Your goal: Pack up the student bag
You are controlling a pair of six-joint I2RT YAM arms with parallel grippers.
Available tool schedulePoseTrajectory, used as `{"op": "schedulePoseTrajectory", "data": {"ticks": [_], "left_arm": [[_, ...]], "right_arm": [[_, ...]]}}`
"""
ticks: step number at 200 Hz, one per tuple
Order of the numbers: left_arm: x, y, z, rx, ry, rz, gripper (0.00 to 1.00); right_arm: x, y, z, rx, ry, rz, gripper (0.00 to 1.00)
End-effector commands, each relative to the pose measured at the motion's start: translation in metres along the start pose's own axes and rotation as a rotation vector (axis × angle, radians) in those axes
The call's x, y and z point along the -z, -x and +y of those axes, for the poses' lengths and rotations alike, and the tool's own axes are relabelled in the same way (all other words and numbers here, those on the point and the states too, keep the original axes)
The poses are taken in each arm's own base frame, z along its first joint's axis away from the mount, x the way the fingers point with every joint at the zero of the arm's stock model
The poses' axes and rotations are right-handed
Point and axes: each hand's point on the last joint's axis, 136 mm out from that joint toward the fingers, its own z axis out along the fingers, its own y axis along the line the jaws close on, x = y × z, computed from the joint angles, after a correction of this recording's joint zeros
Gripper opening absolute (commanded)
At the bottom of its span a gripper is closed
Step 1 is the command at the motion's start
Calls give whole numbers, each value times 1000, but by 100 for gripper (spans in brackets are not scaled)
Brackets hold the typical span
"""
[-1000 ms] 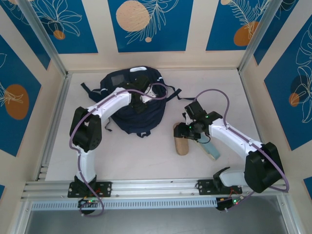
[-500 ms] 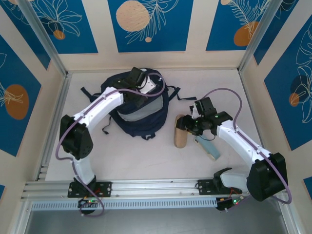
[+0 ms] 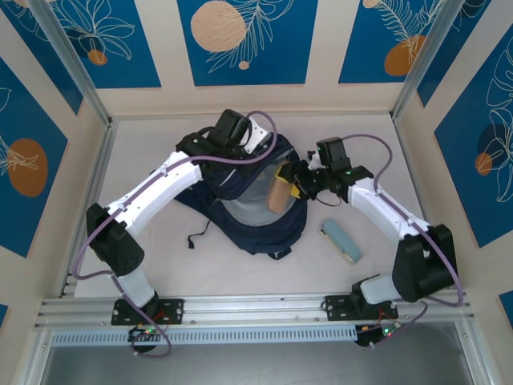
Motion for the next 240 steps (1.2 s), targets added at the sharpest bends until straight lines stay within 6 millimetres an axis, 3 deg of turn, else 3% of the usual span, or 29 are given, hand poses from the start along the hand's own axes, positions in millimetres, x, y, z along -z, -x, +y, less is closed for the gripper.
{"op": "schedulePoseTrajectory", "data": {"ticks": [1,29,62,89,109,143,166,221,233,240], "left_arm": [[45,82,1,76,12,-302,0],[41,90,13,133,67,-314,0],[38,99,22,181,104,-331,0],[31,106,17,167,74,-335,0],[27,106,20,177,79,-327,0],[19,101,23,191,85,-304,0],[11,95,22,190,79,-278,0],[-22,70,1,182,-48,-180,0],[-29,62,-2,197,-64,-156,11],[-32,57,-3,212,-68,-144,25]], "right_arm": [[-16,13,13,-116,4,-27,40],[-47,29,11,-219,5,-33,44],[-77,37,35,-207,65,17,48],[-102,37,48,-162,109,97,75],[-109,31,43,-154,116,127,79],[-90,24,23,-121,63,86,80],[-69,13,5,-97,28,61,75],[-18,-22,-71,-130,-83,-40,63],[-3,-27,-86,-128,-131,-89,63],[8,-28,-95,-124,-167,-128,63]]}}
